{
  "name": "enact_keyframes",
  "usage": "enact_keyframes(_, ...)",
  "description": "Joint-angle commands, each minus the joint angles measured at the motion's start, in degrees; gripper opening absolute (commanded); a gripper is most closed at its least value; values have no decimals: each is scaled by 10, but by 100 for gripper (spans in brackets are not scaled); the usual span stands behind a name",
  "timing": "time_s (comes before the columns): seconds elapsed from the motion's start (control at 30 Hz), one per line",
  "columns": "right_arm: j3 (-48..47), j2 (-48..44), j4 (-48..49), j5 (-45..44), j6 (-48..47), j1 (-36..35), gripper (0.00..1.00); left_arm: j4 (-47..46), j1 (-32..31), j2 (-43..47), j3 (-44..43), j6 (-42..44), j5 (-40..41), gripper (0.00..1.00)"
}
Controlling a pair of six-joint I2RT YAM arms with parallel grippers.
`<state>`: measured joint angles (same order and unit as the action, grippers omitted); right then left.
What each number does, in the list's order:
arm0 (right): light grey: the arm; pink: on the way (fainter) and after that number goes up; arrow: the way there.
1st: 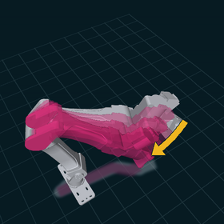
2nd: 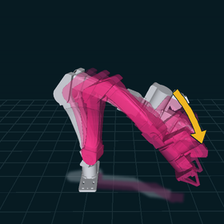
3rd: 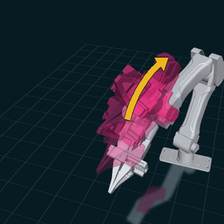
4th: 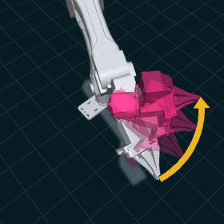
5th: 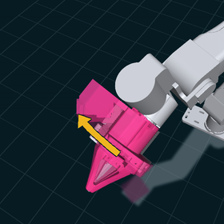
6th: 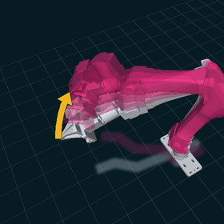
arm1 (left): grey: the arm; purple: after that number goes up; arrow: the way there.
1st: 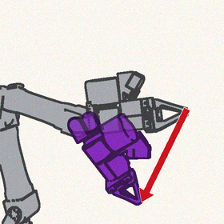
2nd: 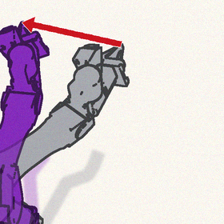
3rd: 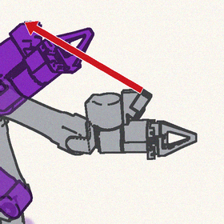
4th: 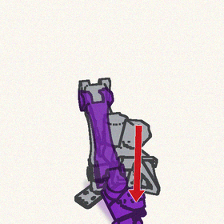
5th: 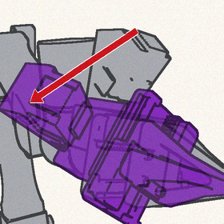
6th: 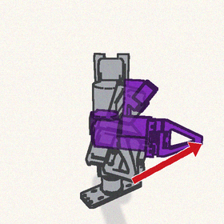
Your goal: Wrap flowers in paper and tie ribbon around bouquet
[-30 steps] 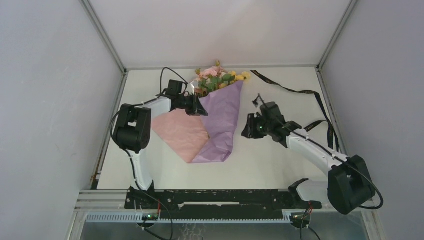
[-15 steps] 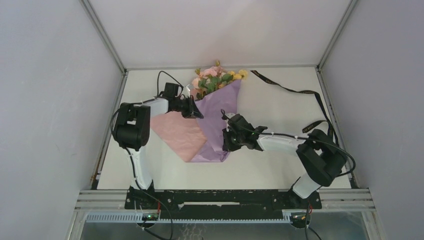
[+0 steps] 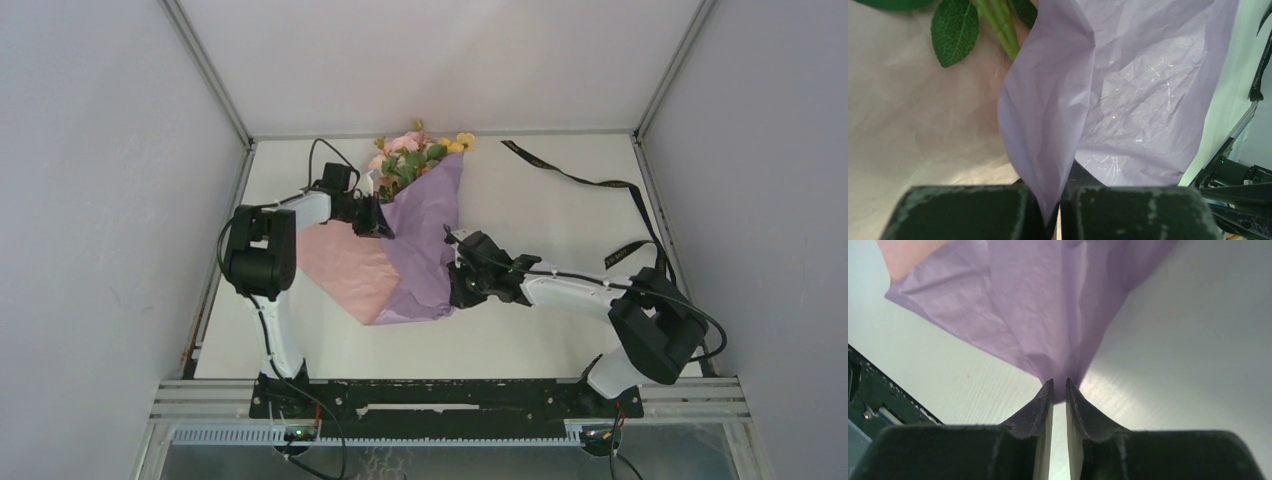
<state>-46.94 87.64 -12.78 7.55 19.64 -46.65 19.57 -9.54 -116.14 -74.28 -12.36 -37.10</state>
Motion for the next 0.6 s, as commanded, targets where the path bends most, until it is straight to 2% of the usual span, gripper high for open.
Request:
enact_keyframes(0.0, 23, -35, -78, 8, -23, 14, 23, 1, 6, 1, -34, 23, 9, 0)
enact_keyframes(0.17, 17, -93, -115, 26, -34, 42, 23, 1, -8, 20, -20, 33, -2, 0)
enact_keyframes(0.3, -15, -119, -81, 64, -47, 42, 25, -1, -11, 21, -24, 36, 8, 0)
enact_keyframes(0.4, -42, -95, -23, 94, -42, 45, 24, -1, -12, 17, -26, 35, 11, 0)
enact_keyframes(0.57, -68, -3, 61, 122, -27, 50, 21, 10, -13, 17, -32, 44, 22, 0)
